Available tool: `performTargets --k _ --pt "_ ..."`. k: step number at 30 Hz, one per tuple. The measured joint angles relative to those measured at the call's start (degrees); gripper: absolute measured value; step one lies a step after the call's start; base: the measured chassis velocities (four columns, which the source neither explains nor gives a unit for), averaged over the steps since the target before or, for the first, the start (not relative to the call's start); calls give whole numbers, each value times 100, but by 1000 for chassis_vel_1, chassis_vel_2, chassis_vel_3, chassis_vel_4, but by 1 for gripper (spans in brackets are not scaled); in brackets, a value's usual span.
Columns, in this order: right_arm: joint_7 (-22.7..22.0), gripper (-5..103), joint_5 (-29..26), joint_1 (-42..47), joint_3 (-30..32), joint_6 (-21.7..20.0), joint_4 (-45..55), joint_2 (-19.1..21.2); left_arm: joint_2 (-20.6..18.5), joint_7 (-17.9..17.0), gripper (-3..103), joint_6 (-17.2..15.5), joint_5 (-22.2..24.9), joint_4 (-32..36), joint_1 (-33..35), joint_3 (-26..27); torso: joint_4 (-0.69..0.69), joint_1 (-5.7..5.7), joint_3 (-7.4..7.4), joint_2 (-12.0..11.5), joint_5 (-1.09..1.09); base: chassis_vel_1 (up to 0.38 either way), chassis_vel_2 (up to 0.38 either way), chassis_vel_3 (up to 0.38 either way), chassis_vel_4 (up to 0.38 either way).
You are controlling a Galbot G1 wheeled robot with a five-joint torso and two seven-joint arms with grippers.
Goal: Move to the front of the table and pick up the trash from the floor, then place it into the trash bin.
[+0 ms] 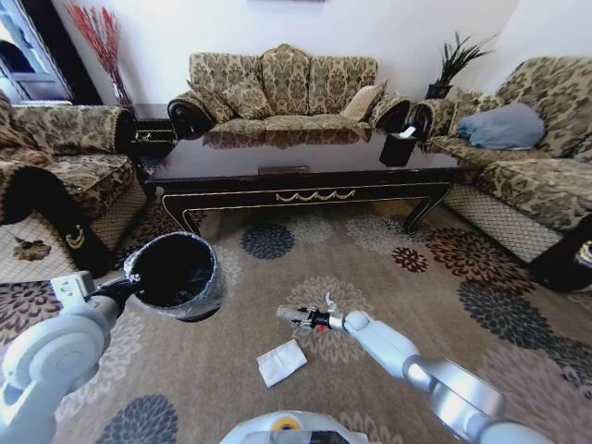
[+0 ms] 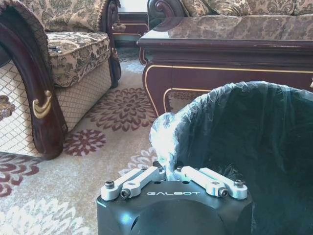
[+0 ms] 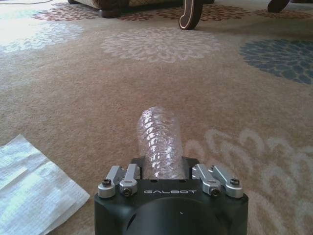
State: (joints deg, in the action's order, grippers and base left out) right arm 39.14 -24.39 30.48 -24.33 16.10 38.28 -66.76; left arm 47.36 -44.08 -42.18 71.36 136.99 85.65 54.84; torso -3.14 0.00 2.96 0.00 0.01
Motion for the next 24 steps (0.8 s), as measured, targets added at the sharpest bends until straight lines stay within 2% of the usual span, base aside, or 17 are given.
performTargets --k 3,5,8,11,14,19,23,24 --pt "81 31 24 65 83 63 83 87 17 -2 2 0 -5 16 36 23 0 0 0 0 0 0 0 0 0" --pt "106 31 36 90 135 102 131 127 35 -2 2 0 -10 25 54 24 0 0 1 0 0 0 0 0 0" --pt "160 22 -90 148 341 211 426 307 84 -2 2 2 -31 58 102 -35 1 0 0 0 2 0 0 0 0" --pt "131 22 -240 173 439 222 730 529 114 -6 2 3 -43 86 134 -129 0 0 0 0 -1 0 0 0 0" --pt "52 21 -558 184 605 215 1456 952 166 -7 2 3 -95 113 159 -400 -1 0 1 0 0 0 0 0 0" --pt "-176 21 -878 184 789 236 2063 1227 183 -3 2 5 -111 76 79 -713 0 0 0 0 0 0 0 0 0" --pt "-501 21 -1575 184 977 427 2843 1473 36 -9 2 5 8 -60 -66 -978 -1 0 0 0 -1 0 0 0 0" --pt "-501 21 -1575 184 977 427 2843 1473 36 -9 2 5 8 -60 -66 -978 -1 0 0 0 -1 0 0 0 0"
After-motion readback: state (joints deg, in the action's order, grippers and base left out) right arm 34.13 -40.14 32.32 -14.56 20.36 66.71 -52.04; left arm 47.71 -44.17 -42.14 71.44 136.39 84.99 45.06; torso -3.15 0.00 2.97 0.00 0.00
